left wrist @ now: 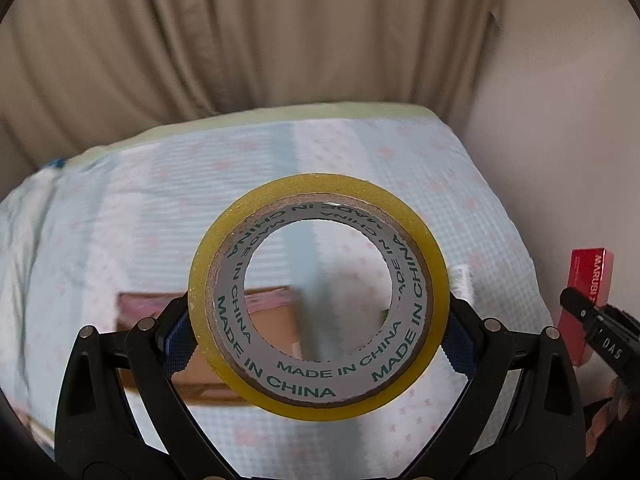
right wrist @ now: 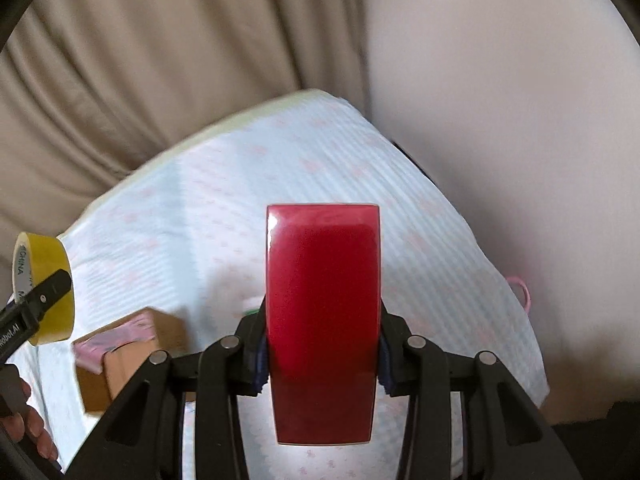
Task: Organize rigid objects
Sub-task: 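Carry the tape roll and red block over the cardboard box with both tools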
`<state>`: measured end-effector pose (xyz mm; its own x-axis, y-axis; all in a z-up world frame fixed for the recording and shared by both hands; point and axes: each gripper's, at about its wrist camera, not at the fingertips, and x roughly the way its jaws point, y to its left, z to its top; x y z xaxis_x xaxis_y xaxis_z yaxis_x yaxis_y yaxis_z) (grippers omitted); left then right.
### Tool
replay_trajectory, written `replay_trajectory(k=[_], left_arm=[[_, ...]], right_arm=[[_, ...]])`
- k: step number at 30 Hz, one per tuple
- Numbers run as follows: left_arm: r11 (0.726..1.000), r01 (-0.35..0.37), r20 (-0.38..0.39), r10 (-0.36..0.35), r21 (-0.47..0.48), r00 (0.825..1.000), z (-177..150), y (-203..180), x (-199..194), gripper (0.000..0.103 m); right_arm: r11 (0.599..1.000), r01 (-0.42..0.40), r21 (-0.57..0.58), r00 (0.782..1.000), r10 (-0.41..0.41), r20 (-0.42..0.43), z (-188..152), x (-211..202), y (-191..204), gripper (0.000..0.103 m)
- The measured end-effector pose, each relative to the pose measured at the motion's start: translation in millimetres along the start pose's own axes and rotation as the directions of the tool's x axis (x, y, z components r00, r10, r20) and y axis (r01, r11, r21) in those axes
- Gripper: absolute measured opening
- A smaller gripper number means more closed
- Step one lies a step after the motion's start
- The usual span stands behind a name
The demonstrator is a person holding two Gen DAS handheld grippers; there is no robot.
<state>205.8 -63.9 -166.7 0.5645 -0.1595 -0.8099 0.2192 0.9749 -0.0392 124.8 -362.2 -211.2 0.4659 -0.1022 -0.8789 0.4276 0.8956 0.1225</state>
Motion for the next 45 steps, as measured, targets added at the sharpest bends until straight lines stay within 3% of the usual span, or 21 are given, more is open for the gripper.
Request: replay_trajectory(k=[6,11,16,24,32,35,42,45], left_arm=[[0.992,-0.082,0.022,0.085,-0.094,0.996,-22.5,73.2,-46.3,0.097],[0.987,-0.117,-0.015,0.116,-0.111,0.993,-43.0,132.6,-51.3,0.097],[0.991,-0.098,-0.073,0.092,-0.087,0.993,-58.6,182.6,-34.7,0.097],[0.999,-0.036,-0.185,0.034,-0.01,0.982,-68.9,236.6,42.4,0.097],[0.996,0.023,-0.331,0.005,0.082,0.944,-85.7,247.8,133.4,0.097],[0.991,0.041,-0.378,0.012,0.131,0.926,-94.4,239.5,165.4,0.097],[0.97,0.096,-0.504,0.032,0.225,0.863,-125.1,217.0,237.5,0.097],[0.962,0.113,-0.525,0.036,0.249,0.85,-132.6,211.0,251.7,0.097]], right_arm=[[0.984,-0.126,-0.126,0.992,0.129,0.011,-3.6,-34.7,63.5,0.038],[0.957,-0.217,-0.194,0.976,0.216,-0.028,-22.0,-41.1,122.2,0.038],[0.942,-0.26,-0.212,0.965,0.248,-0.08,-40.9,-27.9,189.2,0.038],[0.957,-0.245,-0.157,0.96,0.216,-0.181,-71.7,24.9,266.0,0.038],[0.973,-0.204,-0.104,0.938,0.164,-0.306,-94.1,101.8,303.9,0.038],[0.976,-0.19,-0.102,0.914,0.138,-0.381,-101.8,141.7,309.5,0.038],[0.969,-0.19,-0.155,0.864,0.09,-0.495,-126.2,218.4,311.1,0.038],[0.971,-0.193,-0.14,0.843,0.091,-0.53,-132.9,239.1,305.6,0.038]])
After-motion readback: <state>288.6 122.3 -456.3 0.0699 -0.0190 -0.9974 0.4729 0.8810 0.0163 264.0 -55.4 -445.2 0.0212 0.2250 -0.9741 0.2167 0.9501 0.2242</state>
